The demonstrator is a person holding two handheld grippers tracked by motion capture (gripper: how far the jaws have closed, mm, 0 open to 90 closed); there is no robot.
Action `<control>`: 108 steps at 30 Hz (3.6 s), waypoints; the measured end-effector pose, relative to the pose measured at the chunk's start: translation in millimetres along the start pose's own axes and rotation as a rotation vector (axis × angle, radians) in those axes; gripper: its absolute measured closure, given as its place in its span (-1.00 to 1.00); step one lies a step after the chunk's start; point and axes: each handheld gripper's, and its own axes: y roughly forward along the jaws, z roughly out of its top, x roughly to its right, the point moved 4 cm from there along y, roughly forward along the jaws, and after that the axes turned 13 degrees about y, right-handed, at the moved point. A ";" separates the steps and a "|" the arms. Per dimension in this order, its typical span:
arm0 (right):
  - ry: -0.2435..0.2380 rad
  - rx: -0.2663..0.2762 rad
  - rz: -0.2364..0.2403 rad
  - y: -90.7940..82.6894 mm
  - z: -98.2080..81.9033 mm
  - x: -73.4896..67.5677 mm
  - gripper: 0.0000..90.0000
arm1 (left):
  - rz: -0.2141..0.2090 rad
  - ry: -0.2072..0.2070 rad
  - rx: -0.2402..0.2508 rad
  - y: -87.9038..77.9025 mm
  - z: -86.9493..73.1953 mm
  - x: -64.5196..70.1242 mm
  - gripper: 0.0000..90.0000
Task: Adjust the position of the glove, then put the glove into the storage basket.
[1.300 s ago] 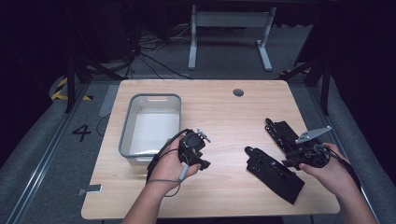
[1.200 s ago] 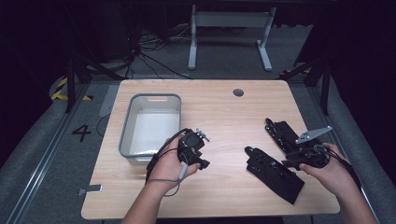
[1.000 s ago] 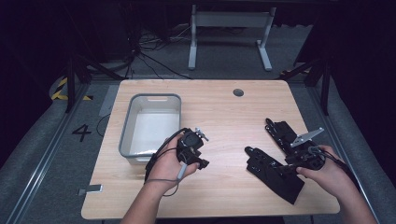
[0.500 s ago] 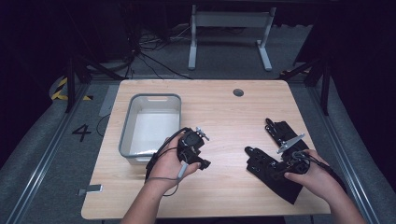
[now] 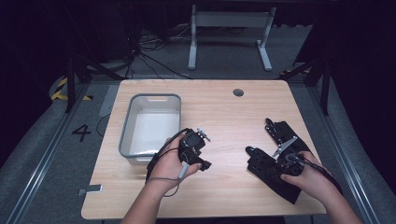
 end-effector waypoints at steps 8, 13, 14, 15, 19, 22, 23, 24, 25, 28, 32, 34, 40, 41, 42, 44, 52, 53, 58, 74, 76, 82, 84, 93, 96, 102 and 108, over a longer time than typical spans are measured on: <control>-0.009 0.001 -0.042 -1.1 4.2 0.7 0.56 | -0.011 -0.002 -0.008 2.1 0.0 1.2 -0.07; -0.031 0.006 -0.027 -2.4 5.1 1.3 0.74 | -0.012 -0.007 0.003 0.6 -0.7 -0.6 -0.07; -0.031 0.006 -0.027 -2.4 5.1 1.3 0.74 | -0.012 -0.007 0.003 0.6 -0.7 -0.6 -0.07; -0.034 0.012 -0.019 -5.1 4.8 1.3 0.75 | -0.013 -0.009 0.005 0.2 -1.0 -1.2 -0.07; -0.054 0.043 -0.004 -14.5 6.0 -1.9 0.75 | -0.017 -0.012 0.009 -0.7 -1.4 -1.9 -0.07; -0.091 0.100 0.011 -29.0 9.6 -10.9 0.75 | -0.016 -0.017 0.011 -1.2 -1.6 -1.6 -0.07; -0.105 0.111 0.014 -32.3 10.6 -13.9 0.75 | -0.016 -0.017 0.011 -1.3 -1.8 -1.5 -0.07; -0.105 0.111 0.014 -32.3 10.6 -13.9 0.75 | -0.017 -0.017 0.011 -1.5 -2.0 -1.3 -0.07; -0.124 0.120 0.020 -35.5 11.6 -17.7 0.75 | -0.015 -0.019 0.013 -1.7 -2.2 -1.1 -0.07; -0.246 0.168 0.058 -45.3 18.4 -36.9 0.74 | -0.014 -0.017 0.013 -2.9 -3.0 -1.4 -0.07; -0.329 0.169 0.084 -47.0 23.1 -53.9 0.73 | -0.011 -0.020 0.016 -4.1 -3.8 -1.7 -0.08; -0.373 0.164 0.089 -45.7 26.0 -64.4 0.72 | -0.013 -0.019 0.016 -5.4 -4.3 -1.8 -0.08; -0.458 0.152 0.110 -33.2 35.3 -89.2 0.70 | -0.010 -0.021 0.024 -6.9 -4.4 -1.0 -0.08; -0.465 0.148 0.116 -29.4 36.8 -91.9 0.70 | -0.012 -0.022 0.024 -6.9 -4.3 -1.0 -0.08; -0.470 0.140 0.120 -25.7 37.8 -94.1 0.70 | -0.011 -0.022 0.024 -6.9 -4.3 -0.9 -0.08; -0.478 0.132 0.122 -18.5 39.8 -96.3 0.69 | -0.010 -0.019 0.020 -6.5 -4.2 -0.9 -0.08; -0.457 0.148 0.143 -1.1 43.3 -90.6 0.22 | -0.014 -0.018 0.018 -4.9 -3.9 -1.0 -0.09; -0.433 0.161 0.140 -1.9 43.7 -86.7 0.14 | -0.012 -0.018 0.017 -4.8 -4.0 -1.0 -0.09; -0.397 0.199 0.148 -7.2 43.7 -78.9 0.11 | -0.014 -0.018 0.017 -4.3 -3.9 -1.1 -0.09; -0.144 0.425 0.145 -44.6 40.9 -48.1 0.50 | -0.010 -0.014 0.034 -3.3 1.2 -1.1 -0.07; -0.096 0.431 0.147 -46.9 38.8 -37.5 0.49 | -0.014 -0.020 0.030 -1.7 1.0 -1.4 -0.08; -0.040 0.460 0.146 -50.4 36.4 -21.4 0.49 | -0.009 -0.031 0.034 -2.5 0.0 -3.0 -0.07; -0.019 0.462 0.146 -51.6 35.0 -16.2 0.49 | -0.008 -0.032 0.034 -2.7 -0.3 -3.1 -0.07; 0.050 0.514 0.117 -64.8 31.8 11.5 0.40 | 0.004 -0.031 0.020 -4.8 -4.0 -3.9 -0.03; 0.106 0.550 0.109 -72.2 30.8 31.3 0.40 | 0.004 -0.038 0.015 -4.8 -5.5 -4.0 -0.04; 0.162 0.568 0.089 -69.3 29.7 48.3 0.39 | 0.010 -0.037 0.009 -4.3 -6.2 -3.4 -0.05; 0.224 0.522 0.052 -48.4 31.7 67.5 0.34 | 0.009 -0.041 0.002 -3.2 -10.2 -2.1 -0.06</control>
